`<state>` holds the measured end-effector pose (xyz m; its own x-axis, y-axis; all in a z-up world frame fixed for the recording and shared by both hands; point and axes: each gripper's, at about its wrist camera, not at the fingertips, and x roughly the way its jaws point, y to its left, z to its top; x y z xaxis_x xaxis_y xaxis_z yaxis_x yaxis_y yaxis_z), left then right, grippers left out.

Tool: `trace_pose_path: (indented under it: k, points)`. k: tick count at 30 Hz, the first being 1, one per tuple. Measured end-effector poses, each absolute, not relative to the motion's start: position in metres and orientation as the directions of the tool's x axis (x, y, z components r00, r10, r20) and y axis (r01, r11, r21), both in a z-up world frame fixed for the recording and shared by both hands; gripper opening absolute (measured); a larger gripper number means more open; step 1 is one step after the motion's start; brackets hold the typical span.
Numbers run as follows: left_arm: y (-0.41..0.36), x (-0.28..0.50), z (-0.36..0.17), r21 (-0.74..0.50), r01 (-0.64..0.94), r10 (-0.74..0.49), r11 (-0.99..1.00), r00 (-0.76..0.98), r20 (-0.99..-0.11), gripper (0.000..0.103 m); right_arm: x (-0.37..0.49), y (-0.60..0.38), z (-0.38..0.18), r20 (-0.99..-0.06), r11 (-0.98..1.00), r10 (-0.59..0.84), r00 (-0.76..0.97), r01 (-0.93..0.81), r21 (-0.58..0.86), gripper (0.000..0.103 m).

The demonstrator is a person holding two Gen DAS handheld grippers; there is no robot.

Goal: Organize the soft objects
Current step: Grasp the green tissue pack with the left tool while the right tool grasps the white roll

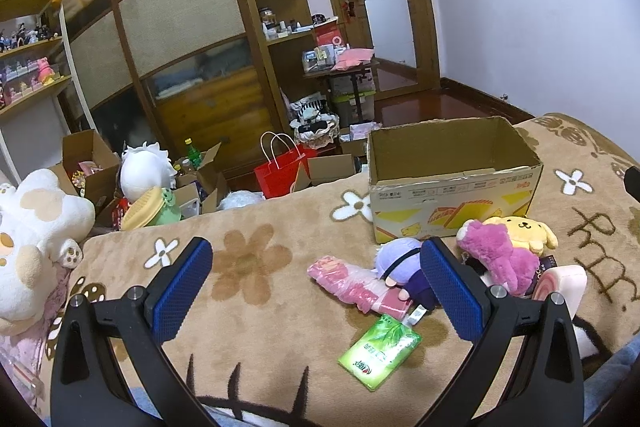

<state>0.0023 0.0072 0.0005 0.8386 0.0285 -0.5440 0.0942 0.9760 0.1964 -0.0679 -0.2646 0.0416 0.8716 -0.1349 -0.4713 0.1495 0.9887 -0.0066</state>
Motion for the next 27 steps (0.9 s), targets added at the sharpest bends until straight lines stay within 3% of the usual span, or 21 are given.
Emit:
trace_pose_path:
  k: [9, 27]
  points:
    - [0.003, 0.013, -0.009, 0.211, 0.108, 0.042, 0.971, 0.8, -0.599, 0.103, -0.062, -0.264, 0.04, -0.502, 0.989, -0.127, 0.855, 0.148, 0.003, 0.103]
    - [-0.032, 0.051, -0.066, 0.216, 0.272, 0.017, 0.938, 0.588, -0.809, 0.103, -0.014, -0.261, -0.014, -0.71, 0.99, -0.005, 0.704, 0.106, 0.098, 0.103]
